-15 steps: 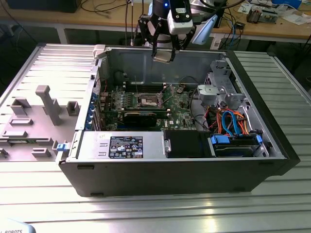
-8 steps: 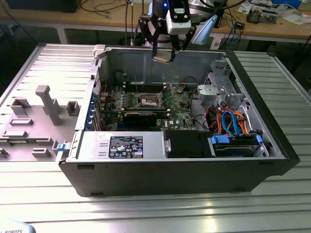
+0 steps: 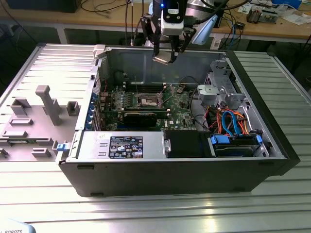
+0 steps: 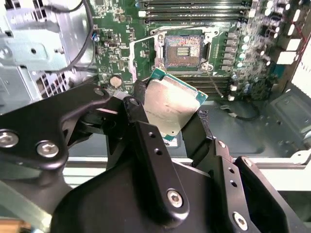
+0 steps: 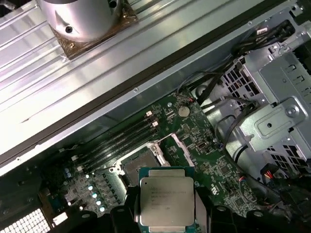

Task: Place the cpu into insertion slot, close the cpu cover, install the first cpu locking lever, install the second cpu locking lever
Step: 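Place the cpu into insertion slot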

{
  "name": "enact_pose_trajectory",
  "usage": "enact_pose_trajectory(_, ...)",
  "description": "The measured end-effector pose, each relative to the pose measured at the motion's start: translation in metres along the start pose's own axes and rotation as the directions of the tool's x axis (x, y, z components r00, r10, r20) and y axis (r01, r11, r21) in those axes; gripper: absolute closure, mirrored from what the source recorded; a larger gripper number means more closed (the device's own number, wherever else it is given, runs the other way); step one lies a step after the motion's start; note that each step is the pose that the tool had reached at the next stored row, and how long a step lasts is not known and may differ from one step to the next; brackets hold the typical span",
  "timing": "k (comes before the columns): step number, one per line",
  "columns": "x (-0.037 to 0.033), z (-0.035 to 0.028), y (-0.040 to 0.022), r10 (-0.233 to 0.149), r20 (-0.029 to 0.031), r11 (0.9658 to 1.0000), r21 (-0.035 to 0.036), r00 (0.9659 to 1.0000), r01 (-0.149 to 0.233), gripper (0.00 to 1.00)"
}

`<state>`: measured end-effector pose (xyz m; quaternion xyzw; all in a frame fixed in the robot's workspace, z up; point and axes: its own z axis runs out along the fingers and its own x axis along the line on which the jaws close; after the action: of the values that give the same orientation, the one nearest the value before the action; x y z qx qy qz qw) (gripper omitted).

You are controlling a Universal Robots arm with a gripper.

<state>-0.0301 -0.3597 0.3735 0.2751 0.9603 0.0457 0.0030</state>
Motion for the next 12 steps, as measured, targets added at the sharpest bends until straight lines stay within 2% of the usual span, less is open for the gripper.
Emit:
enact_pose_trajectory(4,0.0,0.0006,0.0,0.071,0.0061,0.9974,-0.0015,0.9974,-0.071,0.46)
enact_pose_trajectory(5,0.0,0.0009,0.0,0.1,0.0086,0.995,-0.0023,0.9949,-0.1,0.46)
enact_pose_trajectory(6,0.0,0.0012,-0.0001,0.133,0.0114,0.9911,-0.0031,0.991,-0.133,0.46)
enact_pose_trajectory(7,0.0,0.0014,-0.0001,0.151,0.0129,0.9885,-0.0037,0.9884,-0.151,0.46)
enact_pose_trajectory(9,-0.0001,0.0016,-0.0001,0.176,0.015,0.9844,-0.0043,0.9843,-0.176,0.46)
enact_pose_trajectory(12,0.0,0.0016,-0.0001,0.177,0.0152,0.9842,-0.0045,0.984,-0.177,0.46)
